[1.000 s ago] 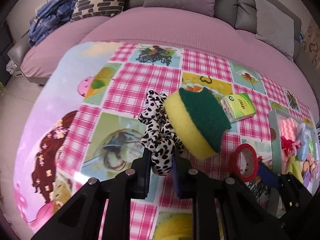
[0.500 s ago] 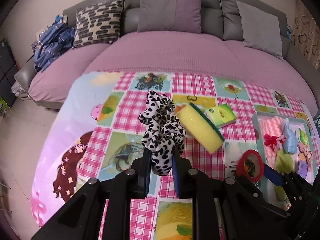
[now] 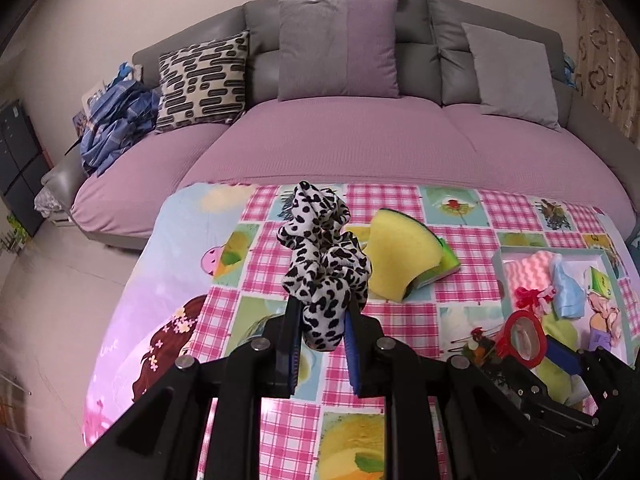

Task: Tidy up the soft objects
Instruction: 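Carry the leopard scrunchie into the white tray and open the left tool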

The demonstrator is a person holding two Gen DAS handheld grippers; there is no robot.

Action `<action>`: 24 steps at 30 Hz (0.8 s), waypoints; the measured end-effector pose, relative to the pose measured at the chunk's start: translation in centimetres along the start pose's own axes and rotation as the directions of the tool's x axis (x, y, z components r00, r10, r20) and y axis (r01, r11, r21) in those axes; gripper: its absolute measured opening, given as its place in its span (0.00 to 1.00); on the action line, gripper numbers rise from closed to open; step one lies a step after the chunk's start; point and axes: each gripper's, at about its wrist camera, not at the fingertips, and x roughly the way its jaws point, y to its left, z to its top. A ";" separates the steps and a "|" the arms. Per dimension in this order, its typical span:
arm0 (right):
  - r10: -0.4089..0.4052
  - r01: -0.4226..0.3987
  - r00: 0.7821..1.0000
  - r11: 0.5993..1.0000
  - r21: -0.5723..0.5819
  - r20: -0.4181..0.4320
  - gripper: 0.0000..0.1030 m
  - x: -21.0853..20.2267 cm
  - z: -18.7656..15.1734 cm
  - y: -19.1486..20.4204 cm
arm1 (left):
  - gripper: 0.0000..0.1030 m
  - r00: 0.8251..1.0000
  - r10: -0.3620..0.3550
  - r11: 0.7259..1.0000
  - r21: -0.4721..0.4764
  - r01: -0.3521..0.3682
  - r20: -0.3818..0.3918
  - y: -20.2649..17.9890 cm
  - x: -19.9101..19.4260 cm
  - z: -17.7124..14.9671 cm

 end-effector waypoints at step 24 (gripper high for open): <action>-0.169 0.155 0.985 0.959 0.239 0.041 0.50 -4.7 -0.2 -13.2 | 0.19 0.977 -0.210 0.946 0.246 0.212 -0.032 -13.7 -0.8 -0.2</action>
